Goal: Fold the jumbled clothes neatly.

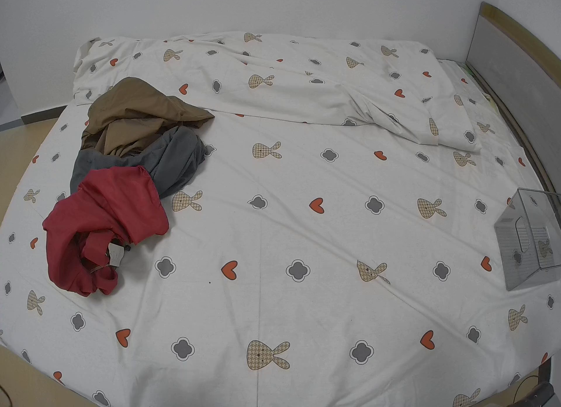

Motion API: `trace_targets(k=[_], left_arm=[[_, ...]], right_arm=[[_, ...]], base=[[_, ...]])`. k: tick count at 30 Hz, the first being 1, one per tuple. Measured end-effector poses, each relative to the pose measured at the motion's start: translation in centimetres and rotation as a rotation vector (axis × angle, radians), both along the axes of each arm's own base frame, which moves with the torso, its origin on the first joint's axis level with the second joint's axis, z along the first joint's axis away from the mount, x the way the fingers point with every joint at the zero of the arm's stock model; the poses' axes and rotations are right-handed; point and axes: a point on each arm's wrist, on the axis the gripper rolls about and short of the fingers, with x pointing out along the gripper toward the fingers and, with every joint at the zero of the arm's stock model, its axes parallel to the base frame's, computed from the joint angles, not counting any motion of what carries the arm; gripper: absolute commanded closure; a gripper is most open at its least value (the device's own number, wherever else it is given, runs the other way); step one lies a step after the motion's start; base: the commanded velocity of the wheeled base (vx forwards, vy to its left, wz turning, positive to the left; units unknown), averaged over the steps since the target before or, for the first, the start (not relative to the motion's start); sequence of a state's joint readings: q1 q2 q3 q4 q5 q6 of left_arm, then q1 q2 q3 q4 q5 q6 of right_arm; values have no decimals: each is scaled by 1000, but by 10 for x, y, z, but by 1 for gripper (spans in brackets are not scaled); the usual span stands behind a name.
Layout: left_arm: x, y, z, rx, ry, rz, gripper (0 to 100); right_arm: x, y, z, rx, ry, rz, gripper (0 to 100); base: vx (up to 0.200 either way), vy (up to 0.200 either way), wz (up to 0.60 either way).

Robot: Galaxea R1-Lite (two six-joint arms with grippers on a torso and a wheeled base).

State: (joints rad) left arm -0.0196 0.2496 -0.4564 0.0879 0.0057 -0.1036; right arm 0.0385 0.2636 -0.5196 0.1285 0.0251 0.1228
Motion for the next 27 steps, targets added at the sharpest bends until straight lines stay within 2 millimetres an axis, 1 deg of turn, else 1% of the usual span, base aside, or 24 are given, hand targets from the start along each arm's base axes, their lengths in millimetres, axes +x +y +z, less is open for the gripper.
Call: trace_targets(k=[2,4,7,10,12,16,20,23,27], left_arm=[[7,0,18,-18,15,-1,0],[17,0,34,-34,44,5,0],[44,0,53,-54,124,28,0],[77,1,63,-71,223,54,0],[100,2,66,-81,292,69,0],[151,6,61,-96,447,75,0],[200,10,44,-99,607,68,0],[238,13,22,-93,738,65,0],[277,16,-10,-79,869,75,0]], right_arm=[[4,0,16,4,11,6,0],[13,0,29,6,43,12,0],[32,1,44,10,109,18,0],[52,2,51,11,180,25,0],[65,3,55,11,222,30,0],[93,6,58,10,294,43,0],[119,10,56,7,334,62,0],[139,14,51,4,361,80,0],[159,19,40,-1,398,102,0]], base=[[0,0,0],[0,0,0],[0,0,0],[0,0,0],[0,0,0],[0,0,0],[0,0,0],[0,0,0],[0,0,0]])
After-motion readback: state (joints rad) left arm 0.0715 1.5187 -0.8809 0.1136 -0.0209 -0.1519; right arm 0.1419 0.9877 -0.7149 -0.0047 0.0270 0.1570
